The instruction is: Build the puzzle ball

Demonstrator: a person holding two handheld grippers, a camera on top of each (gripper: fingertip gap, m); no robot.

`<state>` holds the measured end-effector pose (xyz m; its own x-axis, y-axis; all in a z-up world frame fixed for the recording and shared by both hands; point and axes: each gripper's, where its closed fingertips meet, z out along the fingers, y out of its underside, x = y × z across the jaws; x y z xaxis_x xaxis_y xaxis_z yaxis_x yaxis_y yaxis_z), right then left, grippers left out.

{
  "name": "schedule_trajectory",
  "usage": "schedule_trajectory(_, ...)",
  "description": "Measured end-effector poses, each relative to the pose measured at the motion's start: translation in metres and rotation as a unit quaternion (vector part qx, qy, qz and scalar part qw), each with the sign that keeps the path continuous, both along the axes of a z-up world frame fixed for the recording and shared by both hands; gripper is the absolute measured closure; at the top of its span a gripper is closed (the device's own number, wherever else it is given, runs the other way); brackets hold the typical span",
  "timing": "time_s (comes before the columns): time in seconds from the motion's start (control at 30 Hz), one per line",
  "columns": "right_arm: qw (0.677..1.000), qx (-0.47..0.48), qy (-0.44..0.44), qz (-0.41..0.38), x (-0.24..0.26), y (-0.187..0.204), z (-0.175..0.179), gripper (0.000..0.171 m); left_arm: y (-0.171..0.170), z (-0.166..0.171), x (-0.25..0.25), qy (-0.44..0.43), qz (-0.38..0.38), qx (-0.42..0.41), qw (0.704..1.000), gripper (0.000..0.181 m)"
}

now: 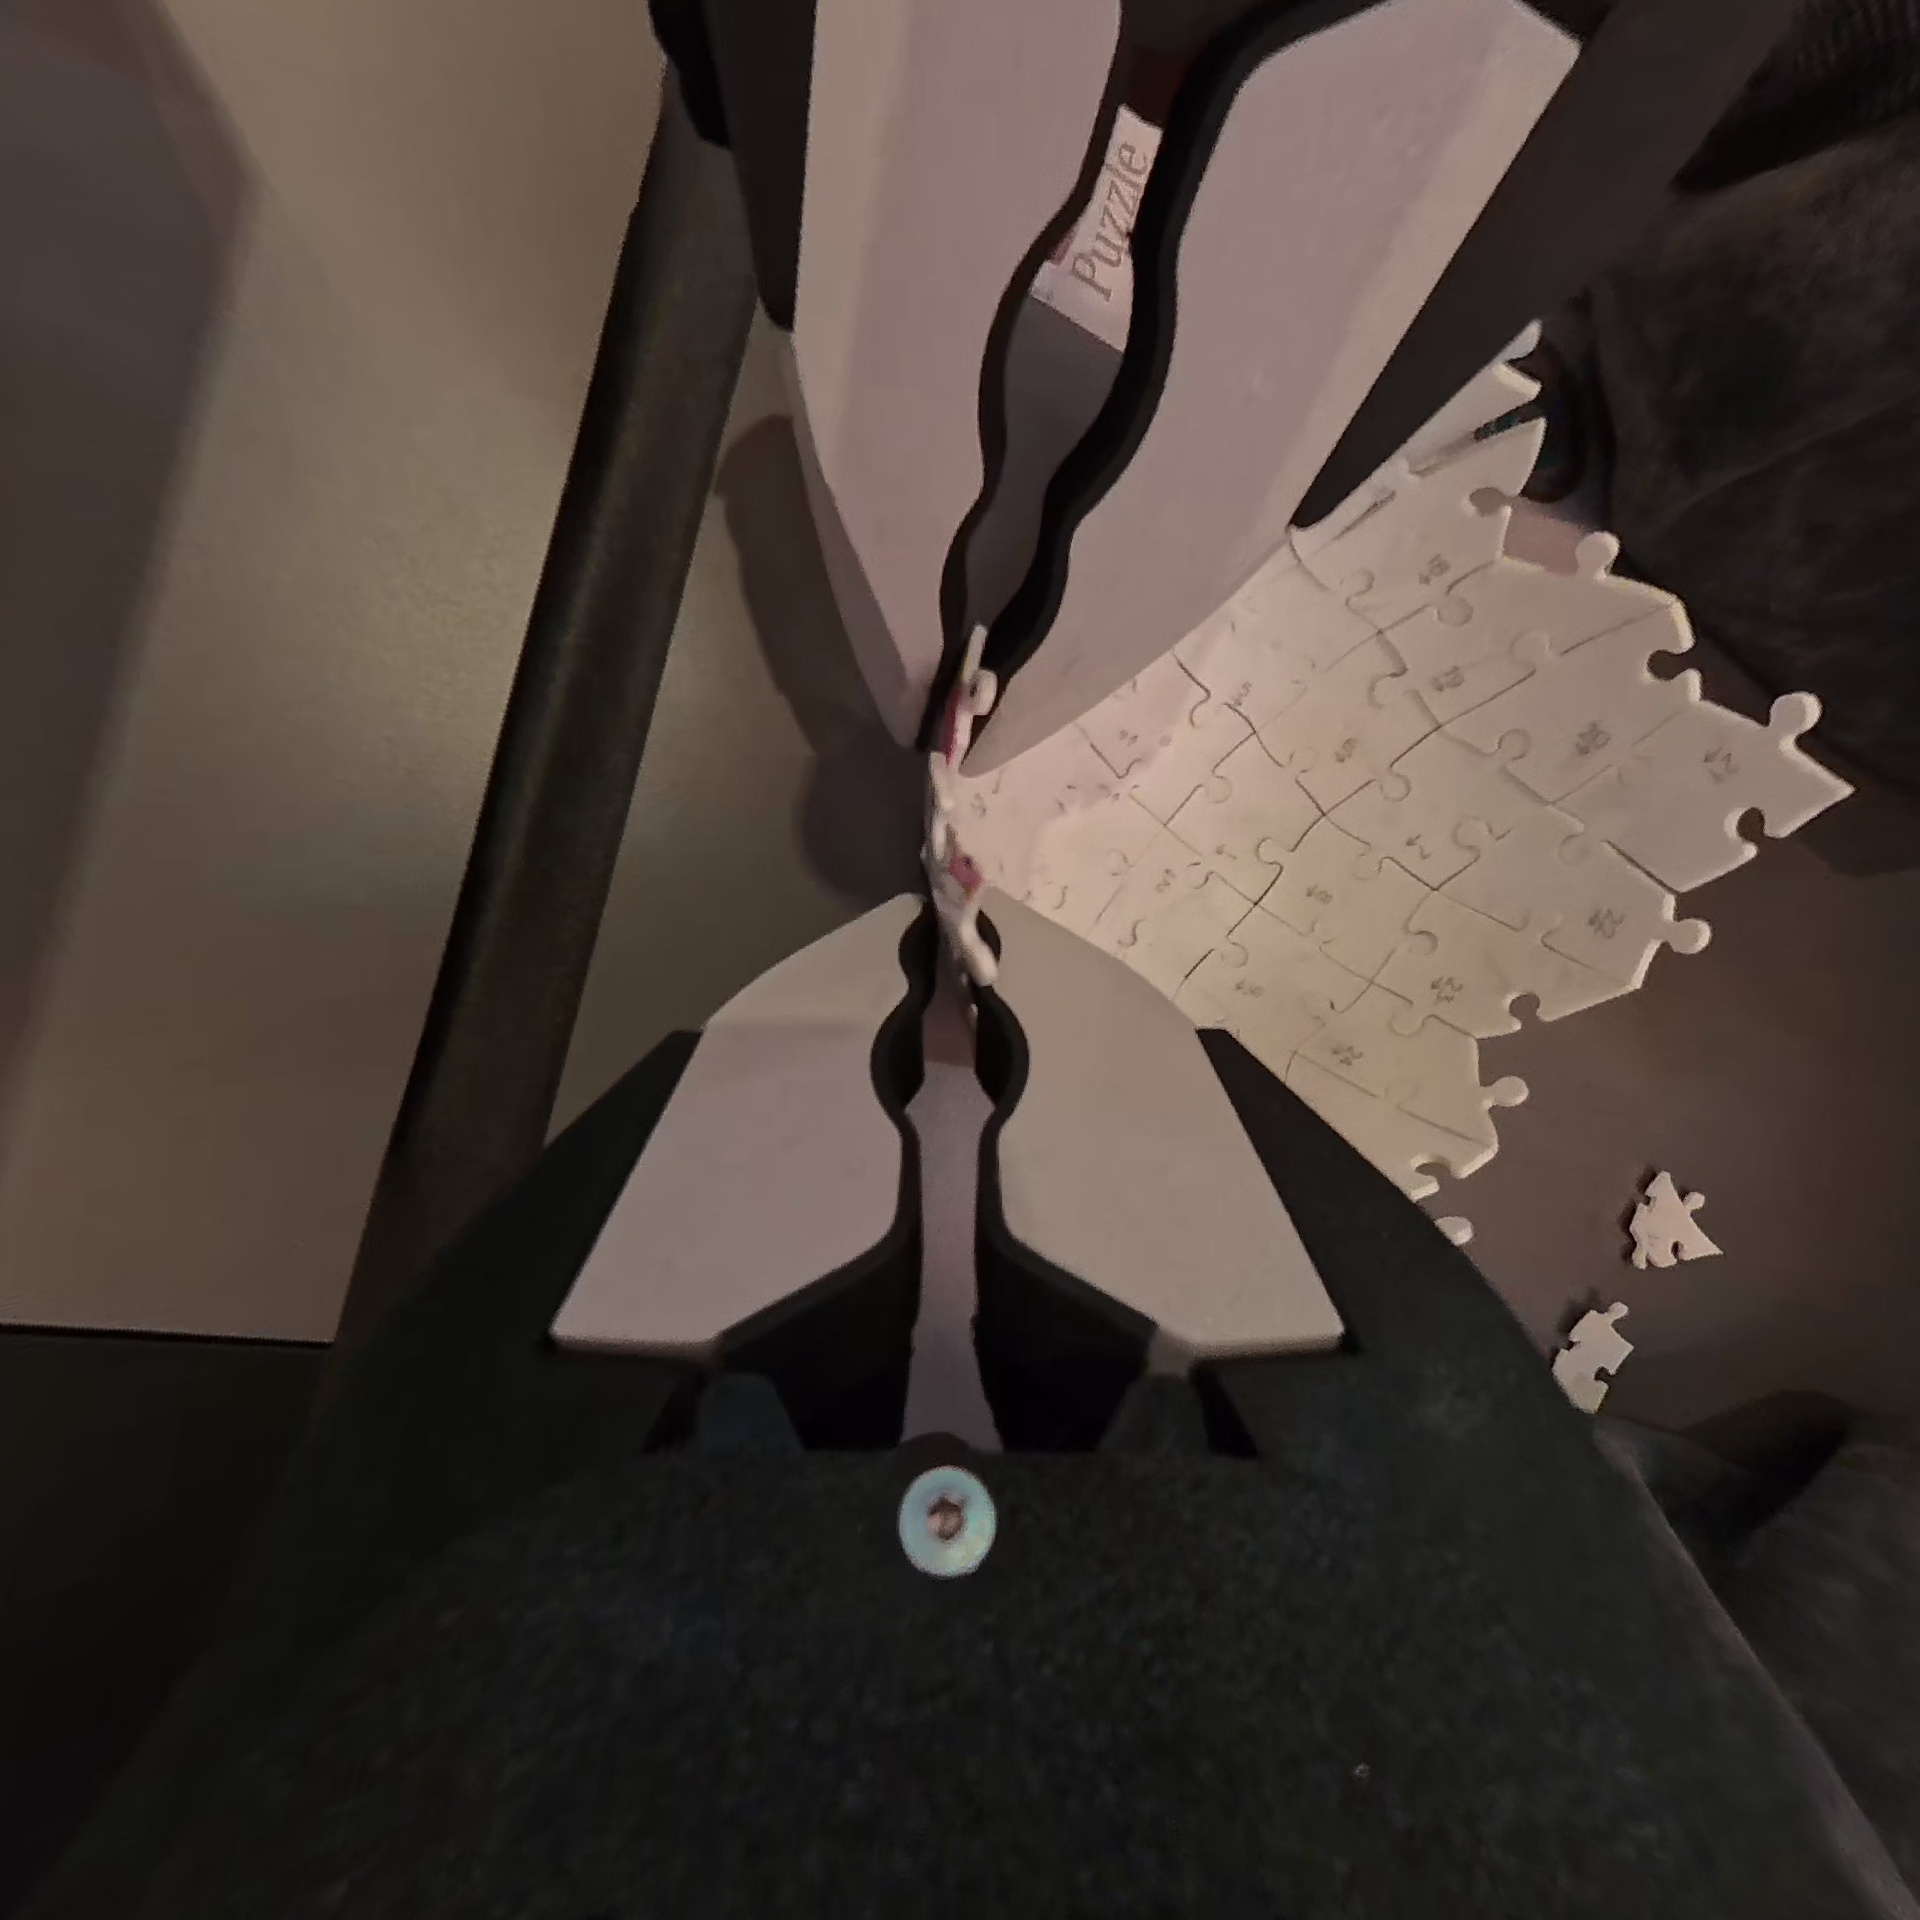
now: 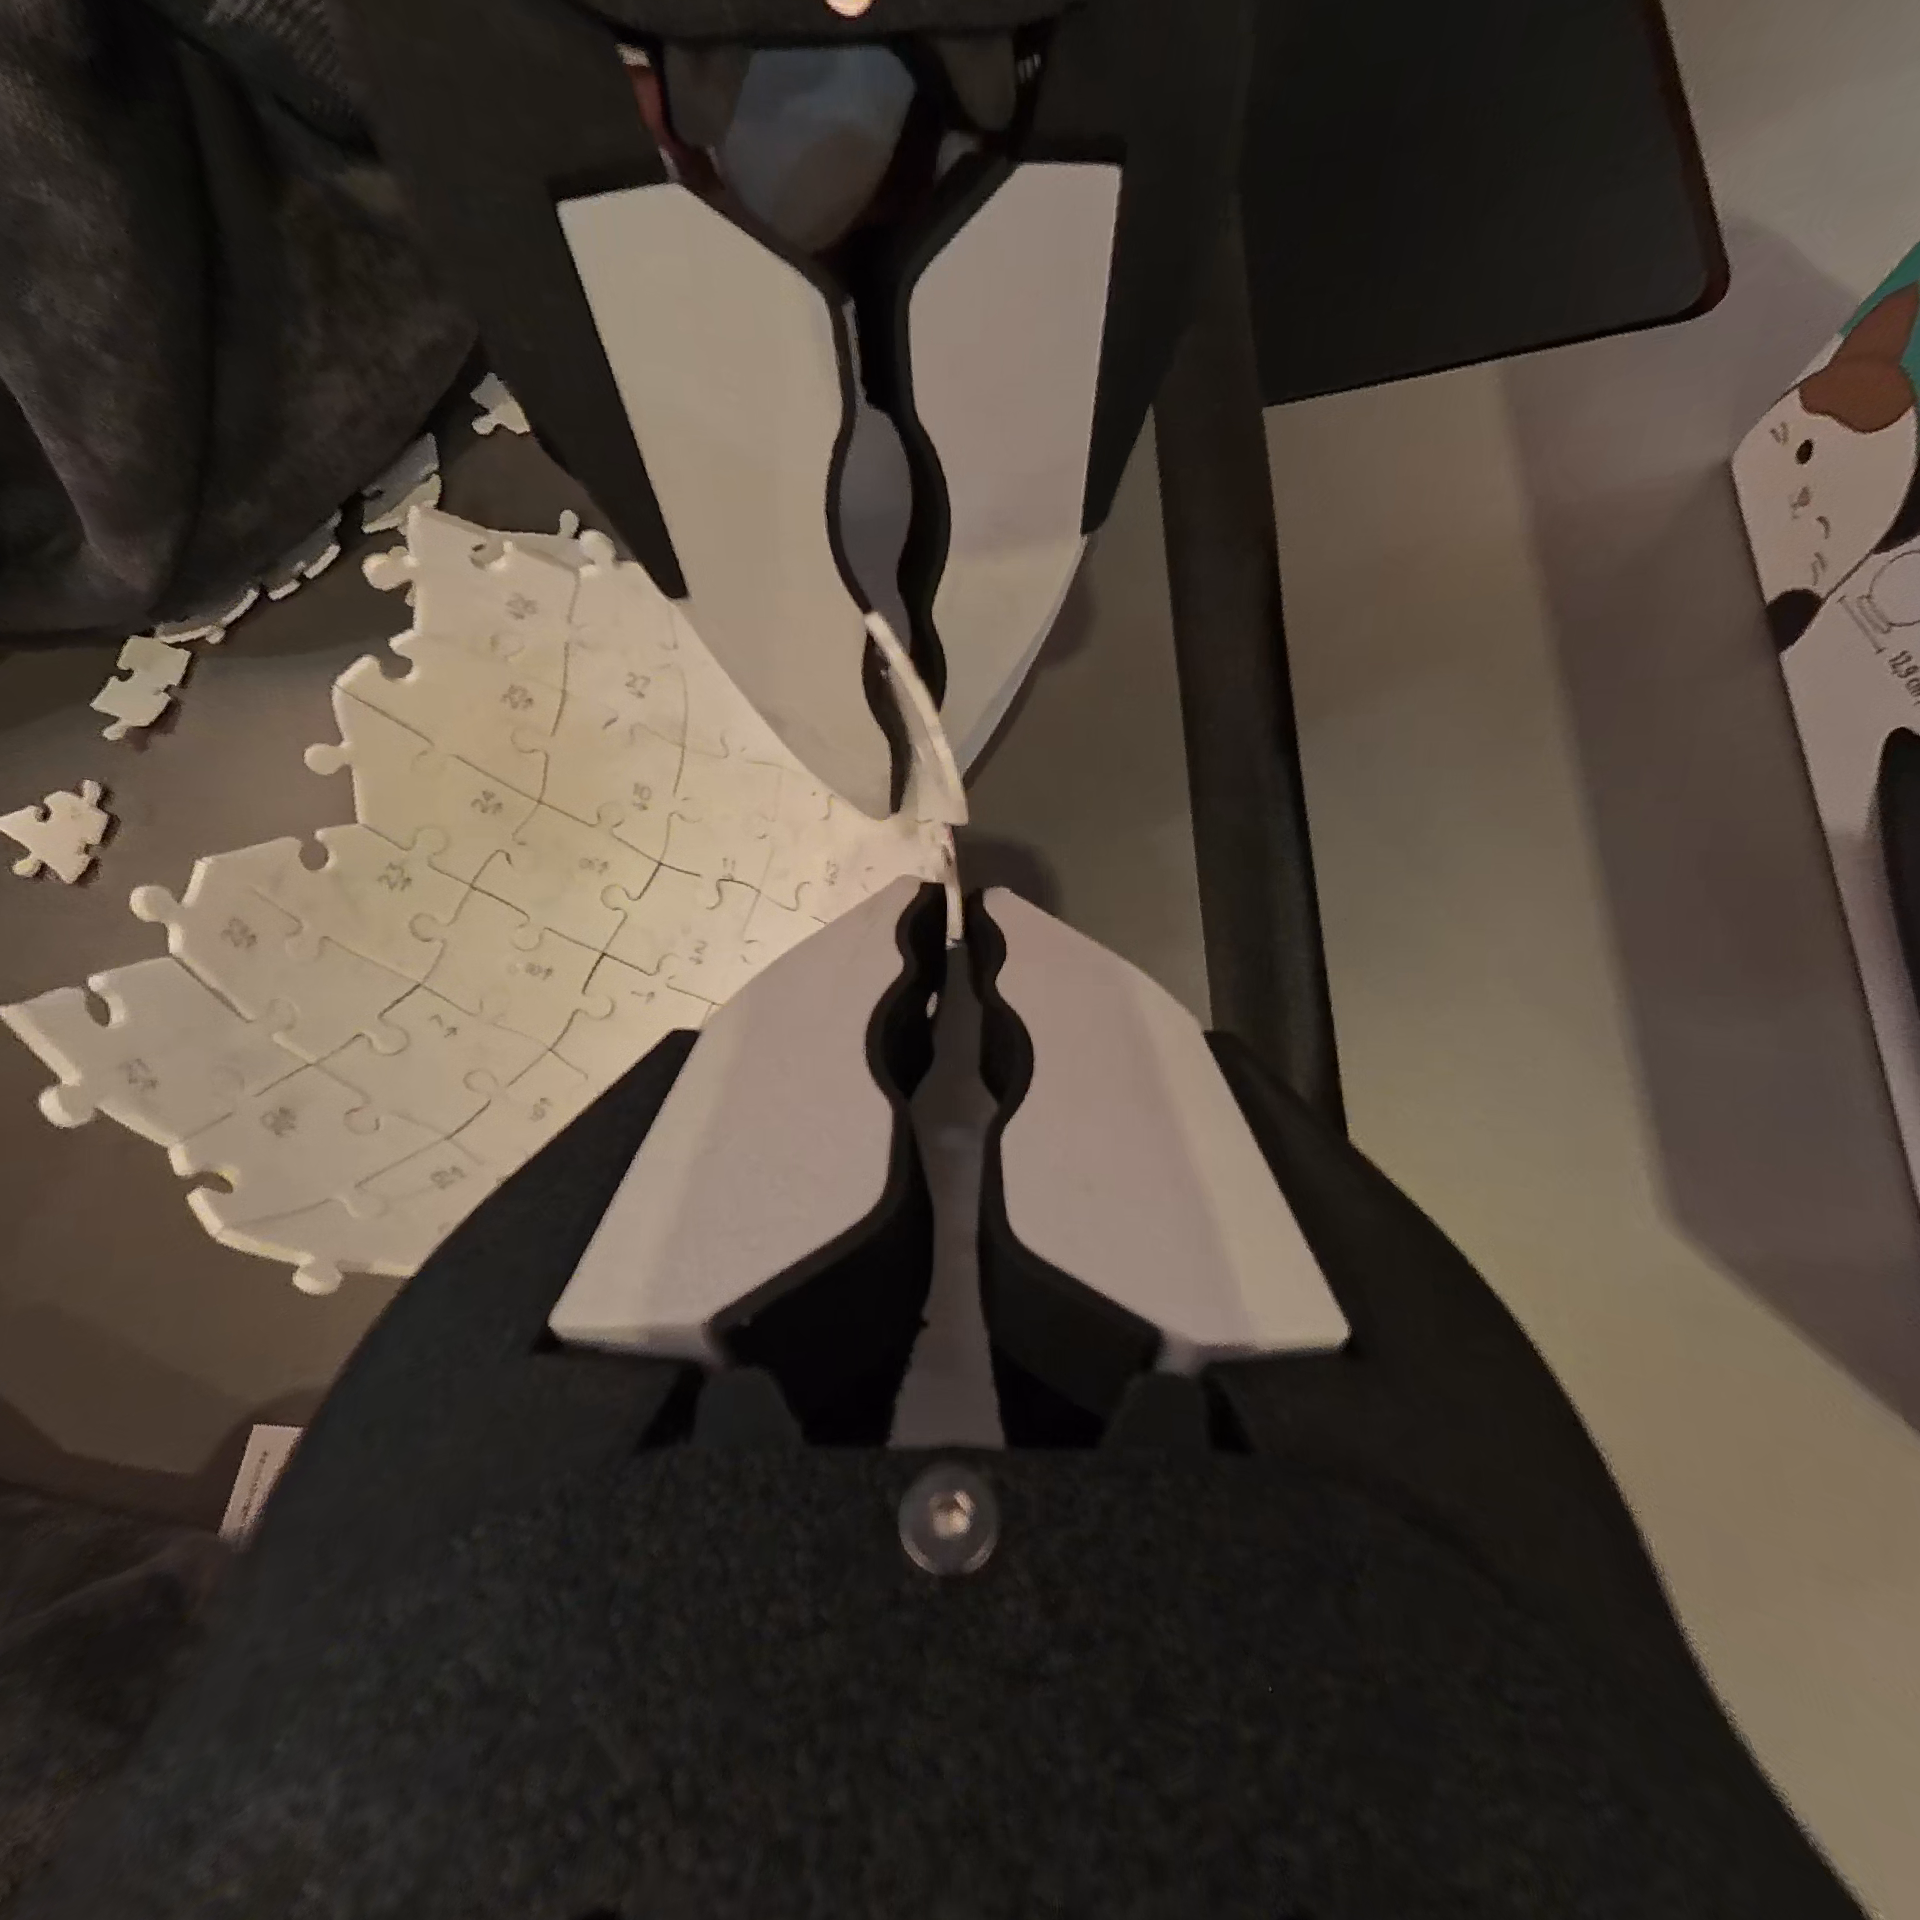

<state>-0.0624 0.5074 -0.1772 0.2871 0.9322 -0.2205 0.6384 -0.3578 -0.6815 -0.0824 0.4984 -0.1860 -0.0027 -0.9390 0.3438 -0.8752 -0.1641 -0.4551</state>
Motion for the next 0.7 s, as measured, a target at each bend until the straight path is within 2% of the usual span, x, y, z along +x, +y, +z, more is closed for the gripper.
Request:
schedule_trajectory(0.43, 1.0, -0.023, -0.008, -0.009, 0.001, -0.002, -0.008, 0.163, 0.004, 0.003, 0.002, -0.008, 0.017, -0.005, 1.0, 0.178)
schedule_trajectory(0.7, 0.998, -0.06, -0.003, -0.001, 0.001, -0.007, -0.005, 0.161, 0.011, 0.016, -0.001, -0.025, 0.028, 0.013, 0.999, 0.166)
